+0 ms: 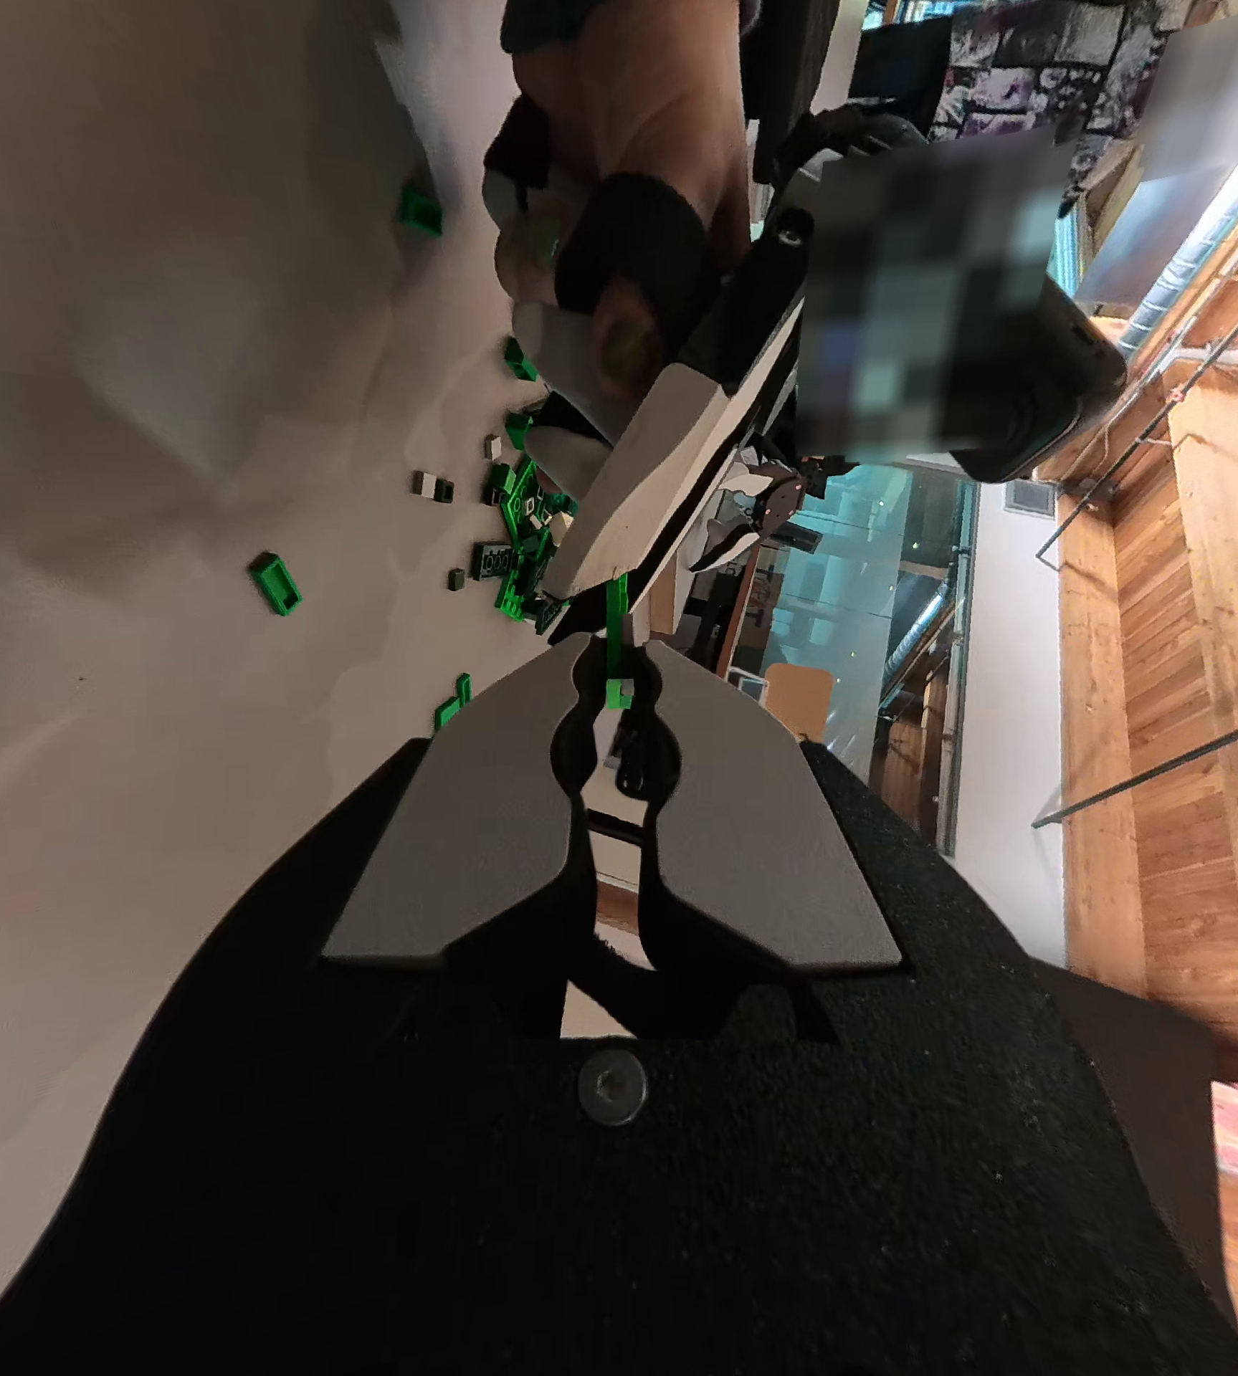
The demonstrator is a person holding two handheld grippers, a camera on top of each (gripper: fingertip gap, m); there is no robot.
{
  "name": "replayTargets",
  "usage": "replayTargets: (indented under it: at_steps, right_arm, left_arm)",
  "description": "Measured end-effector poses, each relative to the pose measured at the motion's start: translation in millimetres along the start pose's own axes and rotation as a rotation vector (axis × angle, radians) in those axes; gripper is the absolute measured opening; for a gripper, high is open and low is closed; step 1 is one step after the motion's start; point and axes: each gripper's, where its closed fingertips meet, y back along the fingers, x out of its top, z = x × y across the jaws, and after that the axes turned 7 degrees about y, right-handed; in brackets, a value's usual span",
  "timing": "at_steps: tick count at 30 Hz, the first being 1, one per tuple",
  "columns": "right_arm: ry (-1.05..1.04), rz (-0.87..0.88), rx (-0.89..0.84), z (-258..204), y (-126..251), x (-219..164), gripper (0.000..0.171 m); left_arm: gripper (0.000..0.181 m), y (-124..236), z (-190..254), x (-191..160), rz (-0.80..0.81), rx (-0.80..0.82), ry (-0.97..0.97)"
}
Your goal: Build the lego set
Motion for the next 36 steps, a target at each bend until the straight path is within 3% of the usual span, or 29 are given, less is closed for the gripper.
replayTargets:
  at_steps: [6, 12, 16, 21, 24, 28, 32, 36]
  right_arm:
    - [-0.127, -0.088, -0.069, 3.5, 0.9, -23.4, 0.020]
    - [-0.750, -0.094, -0.104, -1.6, 11.1, -58.1, 0.023]
    - [-1.156, -0.004, 0.009, -19.8, 11.8, -57.6, 0.023]
    - [-1.433, 0.125, 0.232, -39.5, 10.2, -36.1, 0.024]
    - [-1.510, 0.158, 0.347, -49.2, 7.9, -26.5, 0.024]
    - [-1.472, 0.127, 0.470, -63.3, 3.5, -17.3, 0.024]
    - [-1.426, 0.096, 0.521, -69.7, -7.7, -12.9, 0.021]
    - [-1.389, 0.121, 0.539, -65.0, -26.2, -3.6, 0.015]
  left_arm:
    - [0.035, 5.3, -9.7, 2.1, 0.026, 0.026, 0.045]
    - [0.035, 30.3, -36.3, 2.9, 0.019, 0.183, -0.015]
    - [0.035, 52.5, -53.6, 3.3, 0.022, 0.295, -0.079]
    - [0.035, 66.5, -64.6, -0.3, 0.001, 0.366, -0.152]
    - [0.035, 72.7, -73.0, -8.0, -0.055, 0.416, -0.174]
    - [0.035, 112.1, -106.3, -25.0, -0.161, 0.636, -0.194]
    - [0.035, 153.0, -125.1, -29.7, -0.119, 0.745, -0.113]
    - [0.034, 167.5, -125.7, -24.6, -0.042, 0.739, -0.072]
